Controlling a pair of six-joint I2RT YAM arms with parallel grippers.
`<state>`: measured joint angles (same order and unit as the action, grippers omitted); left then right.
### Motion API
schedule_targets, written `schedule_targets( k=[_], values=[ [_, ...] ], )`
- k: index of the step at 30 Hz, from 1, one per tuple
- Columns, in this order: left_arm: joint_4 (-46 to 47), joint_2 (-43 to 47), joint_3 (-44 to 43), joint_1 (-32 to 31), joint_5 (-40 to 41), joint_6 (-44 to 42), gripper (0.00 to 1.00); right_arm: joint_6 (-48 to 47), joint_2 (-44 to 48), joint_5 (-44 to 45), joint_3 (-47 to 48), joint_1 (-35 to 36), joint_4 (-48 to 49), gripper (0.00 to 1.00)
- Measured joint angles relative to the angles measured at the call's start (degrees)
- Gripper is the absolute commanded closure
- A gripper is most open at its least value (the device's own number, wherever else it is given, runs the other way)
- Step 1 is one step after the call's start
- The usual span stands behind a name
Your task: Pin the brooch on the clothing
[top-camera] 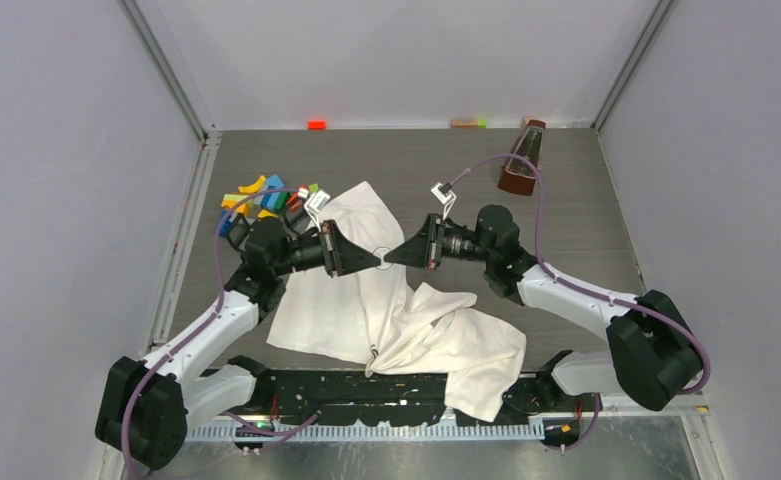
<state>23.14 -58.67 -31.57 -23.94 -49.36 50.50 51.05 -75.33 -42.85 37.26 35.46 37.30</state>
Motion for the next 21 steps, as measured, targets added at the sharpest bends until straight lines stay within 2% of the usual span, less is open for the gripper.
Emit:
schedule_targets(
  k=[8,15,21],
  values=[
    [-1.2,-0.5,0.0,0.2,0.0,-0.6,1.0,-4.2,0.3,1.0,1.9,0.5,-6.5,0.92],
    [-1.1,-0.8,0.6,0.2,0.0,-1.1,1.0,-4.8,0.3,1.2,2.0,0.7,-7.3,0.75],
    [-1.5,-0.7,0.7,-0.5,0.0,-1.7,1.0,-5.7,2.6,3.6,1.5,1.1,-9.1,0.56]
  ],
)
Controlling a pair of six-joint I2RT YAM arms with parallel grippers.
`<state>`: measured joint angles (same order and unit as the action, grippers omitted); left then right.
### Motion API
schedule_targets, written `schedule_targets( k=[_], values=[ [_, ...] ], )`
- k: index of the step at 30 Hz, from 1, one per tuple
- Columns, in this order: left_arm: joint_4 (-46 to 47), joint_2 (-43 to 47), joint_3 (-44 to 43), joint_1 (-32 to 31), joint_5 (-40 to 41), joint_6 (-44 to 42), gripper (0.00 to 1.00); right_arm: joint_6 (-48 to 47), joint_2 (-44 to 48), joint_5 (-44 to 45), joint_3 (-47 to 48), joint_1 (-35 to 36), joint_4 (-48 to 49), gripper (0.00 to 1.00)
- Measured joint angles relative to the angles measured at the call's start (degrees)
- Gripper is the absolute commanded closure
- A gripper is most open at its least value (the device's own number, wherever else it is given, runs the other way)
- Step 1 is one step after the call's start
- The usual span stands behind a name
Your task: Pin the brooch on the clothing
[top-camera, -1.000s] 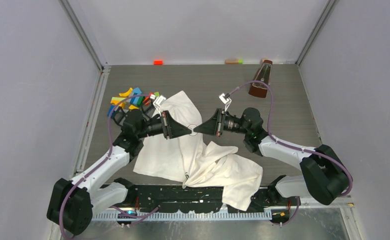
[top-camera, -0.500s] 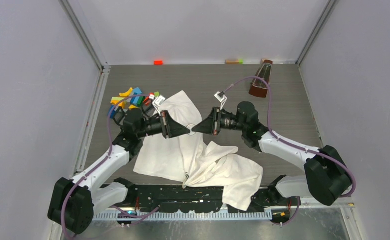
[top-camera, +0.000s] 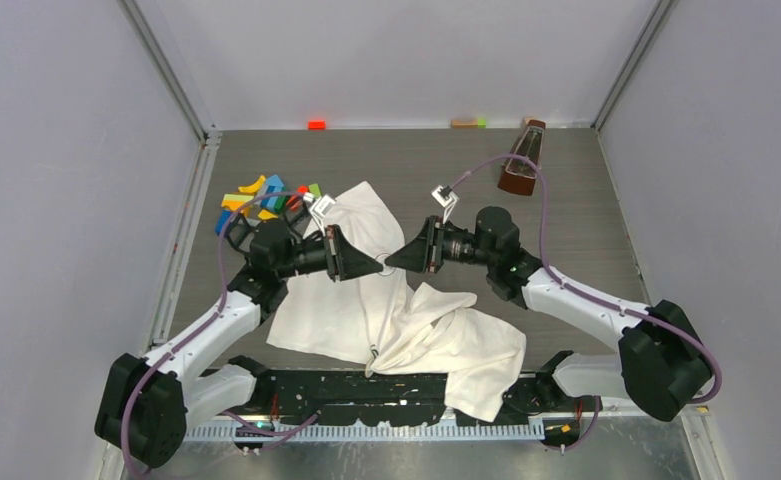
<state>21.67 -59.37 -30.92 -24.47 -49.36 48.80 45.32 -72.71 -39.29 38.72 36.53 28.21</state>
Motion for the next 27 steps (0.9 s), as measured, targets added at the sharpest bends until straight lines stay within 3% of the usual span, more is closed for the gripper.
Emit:
schedule_targets(
  k=[6,12,15,20,27],
  values=[
    [-4.9,0.0,0.0,-0.3,0.4,-1.8,1.0,-1.5,4.7,3.3,-0.4,-1.1,-3.4,0.34],
    [-12.7,-0.3,-2.8,1.4,0.8,-4.7,1.0,-2.6,7.9,3.7,-0.3,-4.3,-8.3,0.28],
    [-20.6,-0.9,-8.0,3.8,0.8,-8.1,1.0,-5.0,10.1,5.7,-0.2,-6.5,-14.9,0.22],
    [-32.3,-2.5,-18.0,7.1,1.9,-14.8,1.0,-10.3,13.2,18.0,1.6,-9.3,-32.7,0.21],
    [-39.1,-2.9,-19.6,7.4,5.5,-20.3,1.0,-13.5,10.9,28.0,1.6,-9.6,-49.9,0.2]
  ],
)
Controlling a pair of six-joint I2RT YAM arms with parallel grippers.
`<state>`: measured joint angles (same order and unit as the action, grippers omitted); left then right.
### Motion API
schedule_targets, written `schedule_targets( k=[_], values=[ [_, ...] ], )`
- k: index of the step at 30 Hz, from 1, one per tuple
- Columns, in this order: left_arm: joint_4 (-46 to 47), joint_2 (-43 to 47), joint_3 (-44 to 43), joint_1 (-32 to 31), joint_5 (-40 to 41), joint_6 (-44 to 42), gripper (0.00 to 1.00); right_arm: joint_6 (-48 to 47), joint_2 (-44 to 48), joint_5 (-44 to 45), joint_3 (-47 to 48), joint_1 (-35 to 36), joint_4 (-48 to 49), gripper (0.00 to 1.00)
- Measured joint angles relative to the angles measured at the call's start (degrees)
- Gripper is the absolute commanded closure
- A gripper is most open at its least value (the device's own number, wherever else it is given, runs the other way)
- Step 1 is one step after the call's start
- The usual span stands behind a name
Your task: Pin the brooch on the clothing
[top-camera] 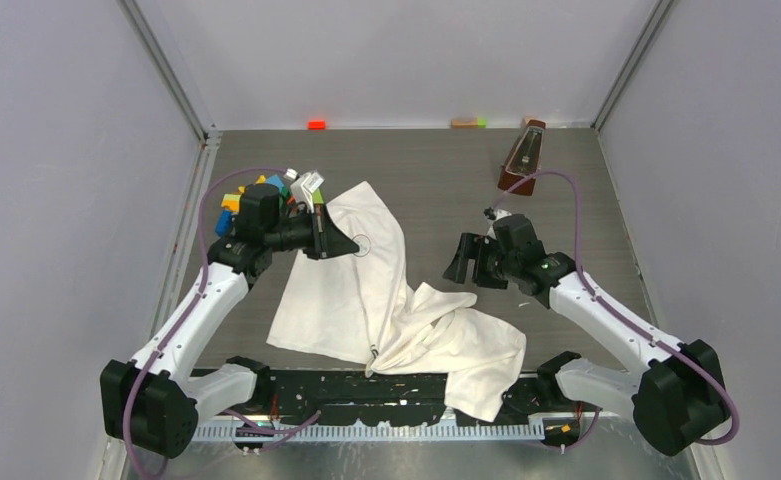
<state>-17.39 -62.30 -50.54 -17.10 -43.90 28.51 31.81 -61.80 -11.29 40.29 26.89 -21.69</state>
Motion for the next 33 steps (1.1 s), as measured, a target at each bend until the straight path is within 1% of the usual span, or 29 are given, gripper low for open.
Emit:
schedule_targets(
  k=[4,7,9,11,13,14,15,17,20,24,28,31,32,33],
  values=[
    [-2.0,0.0,0.1,0.0,1.6,-1.9,1.0,0.1,-1.3,1.2,-2.3,0.0,-3.9,0.2],
    [-2.7,0.0,0.2,0.0,2.1,-2.3,1.0,0.7,-2.4,1.1,-4.2,0.2,-4.7,0.2],
    [-2.8,0.0,0.3,0.0,2.2,-2.3,1.0,1.3,-3.6,1.1,-5.3,0.6,-4.7,0.23],
    [-2.8,0.0,0.4,0.0,2.3,-2.3,1.0,1.6,-4.5,1.0,-5.7,1.2,-4.7,0.37],
    [-2.8,0.0,0.7,0.0,2.3,-2.3,1.0,2.2,-5.9,0.3,-6.0,1.5,-3.8,0.67],
    [-2.8,0.0,0.8,0.0,2.3,-2.2,1.0,2.6,-6.6,-0.2,-6.1,1.6,-3.0,0.74],
    [-2.8,0.0,0.9,0.0,2.3,-2.3,1.0,3.0,-7.3,-0.8,-6.2,1.6,-2.3,0.9],
    [-2.8,0.0,1.0,0.0,2.3,-2.3,1.0,3.7,-8.7,-1.6,-6.3,1.6,-0.5,0.98],
    [-2.8,0.0,1.0,0.0,2.4,-2.3,1.0,4.3,-10.1,-1.3,-6.2,1.6,1.6,0.99],
    [-2.8,0.1,1.2,0.0,2.4,-2.3,1.0,2.9,-10.6,3.1,-4.4,0.1,1.9,1.0],
    [-2.5,0.7,1.9,0.0,2.3,-2.2,1.0,-0.6,-11.1,8.5,0.9,-6.0,2.0,1.0],
    [-2.1,1.4,3.0,-0.1,2.1,-1.9,1.0,-3.7,-13.8,12.3,6.2,-10.4,2.8,1.0],
    [-2.1,1.6,3.3,-0.3,2.1,-1.8,1.0,-4.7,-14.9,13.2,7.9,-11.4,3.1,0.97],
    [-2.0,1.6,3.4,-0.5,2.1,-1.7,1.0,-5.6,-16.4,14.0,9.6,-12.3,3.3,0.85]
  ],
)
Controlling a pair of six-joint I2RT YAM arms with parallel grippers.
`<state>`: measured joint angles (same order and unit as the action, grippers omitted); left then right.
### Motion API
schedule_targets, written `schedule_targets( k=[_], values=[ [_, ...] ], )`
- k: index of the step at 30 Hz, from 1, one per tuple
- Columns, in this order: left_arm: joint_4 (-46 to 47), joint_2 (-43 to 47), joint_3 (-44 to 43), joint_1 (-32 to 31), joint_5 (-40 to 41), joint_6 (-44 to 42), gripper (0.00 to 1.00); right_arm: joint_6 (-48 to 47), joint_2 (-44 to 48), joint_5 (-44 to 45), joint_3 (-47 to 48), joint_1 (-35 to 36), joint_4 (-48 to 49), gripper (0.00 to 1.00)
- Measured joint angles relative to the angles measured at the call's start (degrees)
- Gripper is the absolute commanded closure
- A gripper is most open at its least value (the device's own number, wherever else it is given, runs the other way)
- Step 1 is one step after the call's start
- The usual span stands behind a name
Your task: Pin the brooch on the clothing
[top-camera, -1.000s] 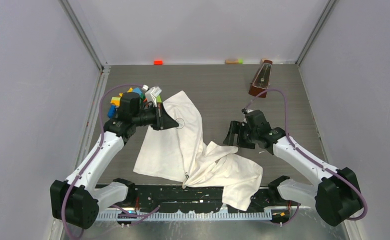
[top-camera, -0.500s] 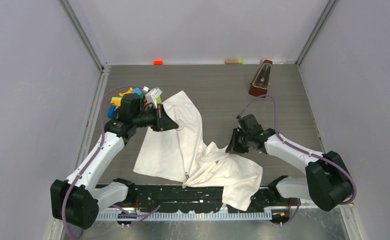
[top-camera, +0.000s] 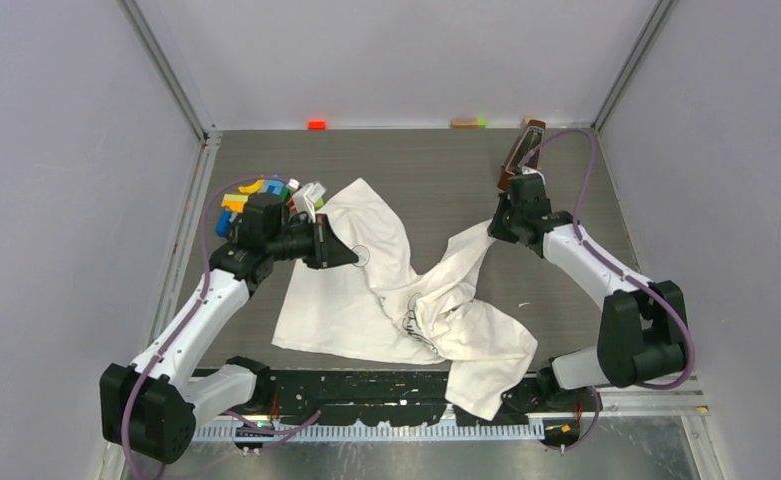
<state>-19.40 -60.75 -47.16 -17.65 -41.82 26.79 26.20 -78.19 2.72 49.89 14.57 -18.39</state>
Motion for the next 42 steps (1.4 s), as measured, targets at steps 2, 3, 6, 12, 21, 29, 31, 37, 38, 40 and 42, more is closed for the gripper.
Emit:
schedule_targets(
  k=[2,3,6,12,21,29,31,37,38,40,42],
  values=[
    [0.2,0.0,0.1,-0.5,-0.1,0.0,1.0,-1.4,-3.0,1.0,3.2,-1.2,0.0,0.6],
    [0.3,0.1,0.1,-0.7,-0.2,0.1,1.0,-2.1,-4.5,1.3,4.6,-1.4,-0.1,0.53],
    [0.4,0.4,0.1,-1.4,-0.5,0.3,1.0,-2.9,-6.3,1.2,6.6,-1.6,-0.1,0.37],
    [1.7,1.8,1.2,-5.2,0.9,1.9,1.0,-3.1,-1.1,-4.0,4.5,-1.3,-0.9,0.36],
    [7.8,5.1,10.5,-22.3,15.1,13.1,1.0,-2.2,15.9,-15.7,-4.3,13.5,-2.7,0.43],
    [11.6,8.6,18.7,-24.6,25.5,22.9,1.0,4.6,19.0,-16.0,-10.8,25.2,-4.7,0.42],
    [12.0,9.9,18.7,-24.6,26.7,23.9,1.0,6.4,19.2,-15.8,-13.0,27.4,-5.2,0.43],
    [12.0,11.2,18.7,-24.6,27.7,24.3,1.0,11.1,20.7,-17.5,-17.8,30.7,-4.9,0.44],
    [12.0,11.2,18.7,-24.6,27.7,24.3,1.0,11.7,20.7,-17.9,-18.2,30.9,-4.3,0.46],
    [11.9,11.2,18.7,-24.6,27.7,24.4,1.0,12.8,20.7,-18.2,-19.0,31.4,-2.7,0.56],
    [11.9,11.2,18.7,-24.6,27.7,24.5,1.0,13.4,20.2,-18.0,-19.2,31.6,-1.9,0.76]
  ],
)
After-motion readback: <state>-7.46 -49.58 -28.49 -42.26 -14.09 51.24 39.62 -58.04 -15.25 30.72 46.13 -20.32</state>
